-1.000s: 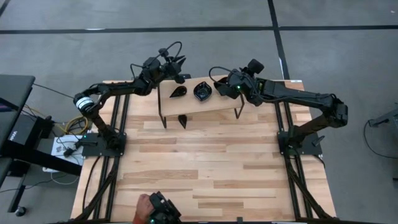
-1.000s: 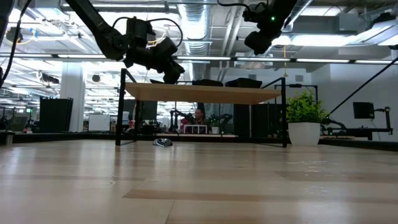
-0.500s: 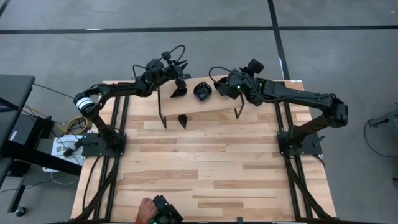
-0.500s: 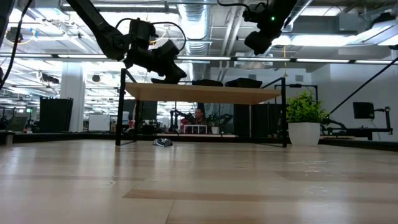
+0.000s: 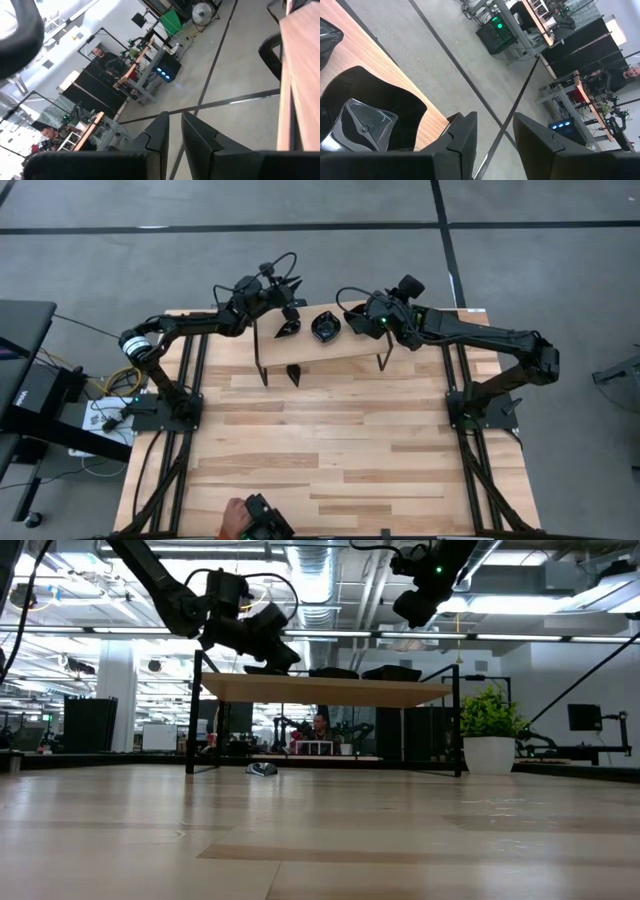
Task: Pick & Place Mini shaped plates
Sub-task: Stack the black drop shaped plate on the black drop shaped plate on the shelf
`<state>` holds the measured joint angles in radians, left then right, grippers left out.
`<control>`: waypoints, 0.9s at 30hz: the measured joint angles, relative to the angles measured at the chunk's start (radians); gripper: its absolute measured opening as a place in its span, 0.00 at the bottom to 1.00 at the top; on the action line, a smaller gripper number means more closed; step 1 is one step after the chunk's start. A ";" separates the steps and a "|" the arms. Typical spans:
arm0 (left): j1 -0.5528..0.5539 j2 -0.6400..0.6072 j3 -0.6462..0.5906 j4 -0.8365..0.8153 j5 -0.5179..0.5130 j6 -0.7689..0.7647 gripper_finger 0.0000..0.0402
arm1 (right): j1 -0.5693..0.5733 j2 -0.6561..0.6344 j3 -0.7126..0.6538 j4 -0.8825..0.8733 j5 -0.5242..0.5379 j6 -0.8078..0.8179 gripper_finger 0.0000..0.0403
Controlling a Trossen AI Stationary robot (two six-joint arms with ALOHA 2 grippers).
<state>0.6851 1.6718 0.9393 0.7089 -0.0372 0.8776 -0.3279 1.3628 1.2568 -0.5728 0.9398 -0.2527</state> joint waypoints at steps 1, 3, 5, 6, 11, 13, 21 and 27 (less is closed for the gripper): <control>-0.003 0.000 0.000 0.008 0.000 0.000 0.13 | 0.000 0.000 0.000 0.000 0.000 0.000 0.30; -0.011 0.000 0.000 0.022 -0.001 0.000 0.13 | 0.000 0.000 0.000 0.000 0.000 0.000 0.30; -0.026 0.000 0.000 0.041 -0.002 -0.013 0.13 | 0.000 0.000 0.000 0.000 0.000 0.000 0.30; -0.035 0.000 0.000 0.054 0.000 -0.028 0.13 | 0.000 0.000 0.000 0.000 0.000 0.000 0.30; -0.089 0.000 0.000 0.073 0.001 -0.105 0.13 | 0.000 0.000 0.000 0.000 0.000 0.001 0.30; -0.110 -0.001 0.000 0.076 0.000 -0.108 0.13 | 0.000 0.000 0.000 0.000 0.000 0.012 0.30; -0.163 -0.113 0.000 0.040 -0.045 -0.185 0.13 | 0.001 0.000 0.000 0.000 0.000 0.018 0.30; -0.173 -0.200 0.002 -0.073 -0.030 -0.280 0.13 | 0.008 0.000 0.000 0.003 0.000 0.042 0.30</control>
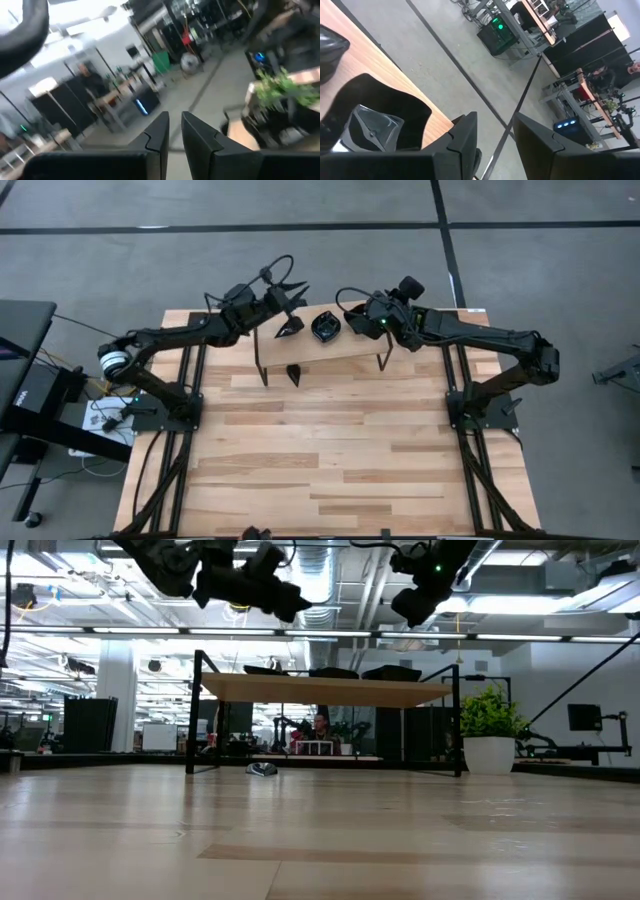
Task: Pick & Place Mini shaped plates
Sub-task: Stack the black drop shaped plate on the black drop shaped plate on the shelf
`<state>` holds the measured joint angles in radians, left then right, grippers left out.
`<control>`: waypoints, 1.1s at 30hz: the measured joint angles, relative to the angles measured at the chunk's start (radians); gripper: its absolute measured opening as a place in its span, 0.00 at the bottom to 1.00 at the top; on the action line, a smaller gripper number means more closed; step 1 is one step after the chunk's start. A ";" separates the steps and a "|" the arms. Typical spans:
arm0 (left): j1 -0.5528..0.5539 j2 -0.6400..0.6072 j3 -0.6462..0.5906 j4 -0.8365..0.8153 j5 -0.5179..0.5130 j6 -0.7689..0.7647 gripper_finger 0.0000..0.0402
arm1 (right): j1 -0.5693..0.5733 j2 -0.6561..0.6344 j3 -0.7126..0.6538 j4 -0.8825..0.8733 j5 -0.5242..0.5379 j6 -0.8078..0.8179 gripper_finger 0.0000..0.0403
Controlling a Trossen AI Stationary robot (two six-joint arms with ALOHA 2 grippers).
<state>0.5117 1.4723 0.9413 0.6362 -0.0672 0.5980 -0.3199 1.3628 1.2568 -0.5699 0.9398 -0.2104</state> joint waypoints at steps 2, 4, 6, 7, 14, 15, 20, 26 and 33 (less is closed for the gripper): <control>0.010 0.009 0.000 -0.038 0.000 -0.034 0.13 | 0.000 0.000 0.000 0.001 0.000 0.017 0.30; 0.014 0.036 -0.001 -0.044 -0.005 -0.055 0.13 | 0.000 0.000 0.000 0.001 0.000 0.026 0.30; 0.019 0.066 -0.006 -0.047 -0.003 -0.061 0.13 | 0.005 0.000 0.000 0.000 -0.001 0.026 0.30; 0.018 0.082 -0.006 -0.050 -0.003 -0.061 0.13 | 0.006 0.000 0.000 0.000 -0.001 0.026 0.30; 0.020 0.136 -0.006 -0.047 -0.003 -0.060 0.13 | 0.013 0.000 0.000 -0.003 -0.004 0.021 0.30; 0.024 0.139 -0.006 -0.046 -0.003 -0.060 0.13 | 0.013 0.000 0.000 -0.003 -0.004 0.021 0.30; 0.050 0.140 -0.006 -0.046 -0.003 -0.064 0.13 | 0.013 0.000 0.000 -0.004 -0.004 0.017 0.30; 0.074 0.140 -0.006 -0.098 -0.003 -0.068 0.13 | 0.012 0.000 0.000 -0.006 -0.004 0.017 0.30; 0.073 0.140 -0.006 -0.113 -0.003 -0.090 0.13 | 0.012 0.000 0.000 -0.006 -0.004 0.017 0.30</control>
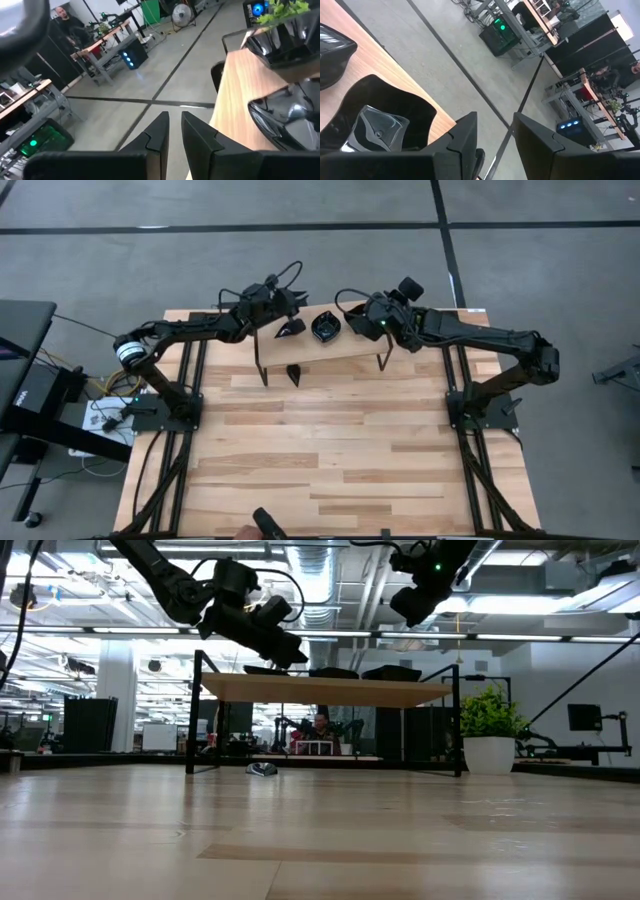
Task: Pick & Place Mini shaped plates
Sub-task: Stack the black drop shaped plate on the black drop shaped plate on the shelf
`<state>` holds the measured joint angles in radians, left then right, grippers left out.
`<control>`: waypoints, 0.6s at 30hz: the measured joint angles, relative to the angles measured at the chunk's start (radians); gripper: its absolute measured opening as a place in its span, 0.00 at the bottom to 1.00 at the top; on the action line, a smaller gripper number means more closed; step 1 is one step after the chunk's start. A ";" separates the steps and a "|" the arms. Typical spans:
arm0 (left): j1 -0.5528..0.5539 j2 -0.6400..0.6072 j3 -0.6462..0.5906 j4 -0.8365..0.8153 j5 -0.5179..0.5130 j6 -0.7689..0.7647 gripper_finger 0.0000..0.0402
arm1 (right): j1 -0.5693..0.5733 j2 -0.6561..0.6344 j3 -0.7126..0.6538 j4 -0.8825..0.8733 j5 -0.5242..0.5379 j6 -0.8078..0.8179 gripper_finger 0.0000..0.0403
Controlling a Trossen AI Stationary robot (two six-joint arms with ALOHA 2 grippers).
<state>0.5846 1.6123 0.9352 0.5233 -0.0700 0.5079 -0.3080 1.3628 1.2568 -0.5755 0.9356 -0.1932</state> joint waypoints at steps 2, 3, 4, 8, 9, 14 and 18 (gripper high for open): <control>0.000 0.000 0.000 -0.028 0.000 0.007 0.13 | 0.000 0.000 0.000 0.000 0.000 0.000 0.30; 0.000 0.000 0.000 -0.044 0.000 0.008 0.13 | 0.000 0.000 0.000 0.000 0.000 0.000 0.30; 0.000 0.000 0.000 -0.056 0.000 0.008 0.13 | 0.000 0.000 0.000 0.000 0.000 0.000 0.30; 0.001 0.000 0.000 -0.085 0.000 0.010 0.13 | 0.000 0.000 0.000 0.000 0.000 0.000 0.30; 0.001 0.000 0.000 -0.085 0.000 0.010 0.13 | 0.000 0.000 0.000 0.000 0.000 0.000 0.30; 0.001 0.000 0.000 -0.070 0.000 0.011 0.13 | 0.000 0.000 0.000 0.000 0.000 0.000 0.30; -0.002 -0.002 0.000 -0.029 0.000 0.017 0.13 | 0.000 0.000 0.000 0.000 0.000 0.000 0.30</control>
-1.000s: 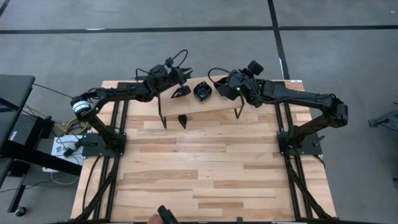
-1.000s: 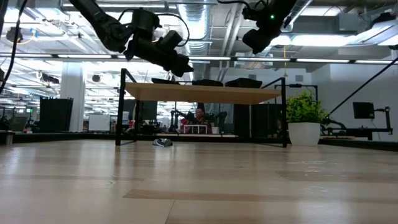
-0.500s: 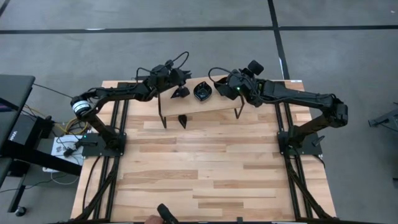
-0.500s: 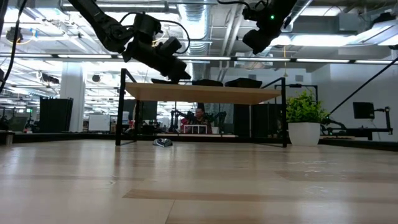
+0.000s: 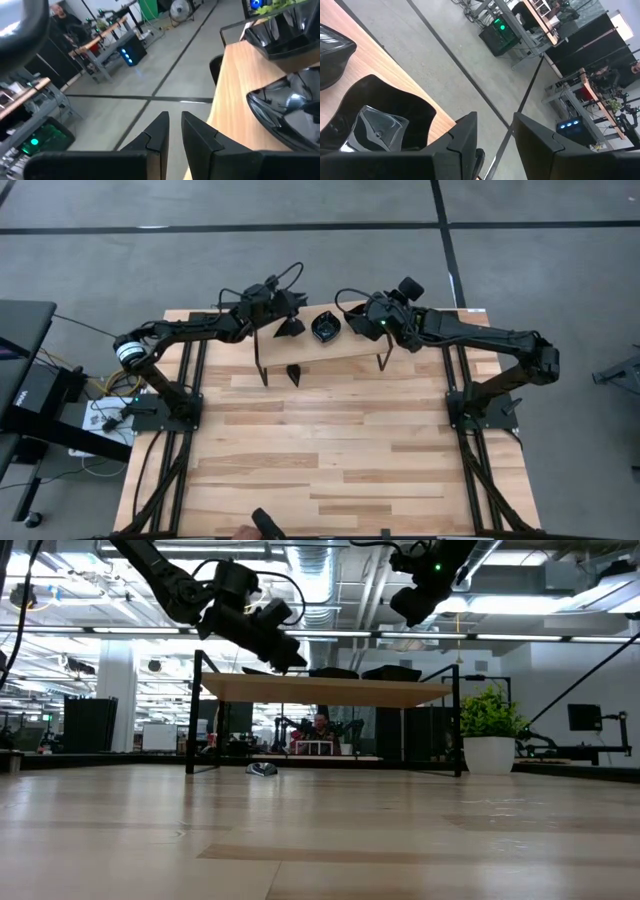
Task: Pick & Place Mini shaped plates
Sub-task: Stack the black drop shaped plate on the black drop shaped plate on the shelf
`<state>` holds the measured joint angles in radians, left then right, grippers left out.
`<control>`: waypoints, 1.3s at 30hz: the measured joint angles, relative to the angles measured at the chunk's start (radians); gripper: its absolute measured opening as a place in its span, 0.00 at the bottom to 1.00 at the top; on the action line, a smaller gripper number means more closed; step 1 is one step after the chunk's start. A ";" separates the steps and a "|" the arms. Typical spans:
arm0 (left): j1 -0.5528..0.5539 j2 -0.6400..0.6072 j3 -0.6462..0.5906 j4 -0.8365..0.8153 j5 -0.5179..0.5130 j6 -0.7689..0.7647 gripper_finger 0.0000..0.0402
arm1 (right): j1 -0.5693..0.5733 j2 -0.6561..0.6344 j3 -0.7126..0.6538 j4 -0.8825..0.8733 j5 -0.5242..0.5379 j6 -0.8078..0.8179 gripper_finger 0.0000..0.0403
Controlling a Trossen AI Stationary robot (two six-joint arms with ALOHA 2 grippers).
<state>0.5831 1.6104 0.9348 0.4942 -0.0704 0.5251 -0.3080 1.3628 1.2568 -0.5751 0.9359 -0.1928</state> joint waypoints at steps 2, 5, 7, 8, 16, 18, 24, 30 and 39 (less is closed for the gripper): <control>0.000 0.000 0.000 0.008 -0.005 0.025 0.13 | 0.000 0.000 0.000 0.000 0.000 0.000 0.30; -0.001 -0.022 0.000 0.008 -0.021 0.043 0.13 | 0.000 0.000 0.000 0.000 0.000 0.000 0.30; -0.006 -0.062 0.000 0.002 -0.024 0.043 0.13 | 0.000 0.000 0.000 0.000 0.001 0.000 0.30; -0.010 -0.085 0.000 0.001 -0.024 0.043 0.13 | 0.000 0.000 0.000 0.000 0.003 0.000 0.30; -0.075 -0.320 0.001 -0.216 -0.002 0.011 0.13 | 0.064 0.000 0.000 0.062 0.004 0.002 0.30; -0.088 -0.365 0.001 -0.319 0.021 -0.039 0.13 | 0.095 0.000 0.000 0.082 0.003 0.002 0.30; -0.099 -0.455 0.000 -0.667 0.086 -0.229 0.13 | 0.197 0.000 0.000 0.100 0.004 0.065 0.30; -0.161 -0.545 0.000 -0.830 0.276 -0.442 0.13 | 0.304 0.000 0.000 0.105 0.004 0.165 0.30; -0.376 -0.649 0.000 -0.869 0.274 -0.659 0.13 | 0.422 0.000 -0.007 0.113 -0.065 0.247 0.30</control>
<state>0.2075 0.9614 0.9349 -0.3746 0.2040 -0.1340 0.1139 1.3624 1.2494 -0.4621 0.8711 0.0540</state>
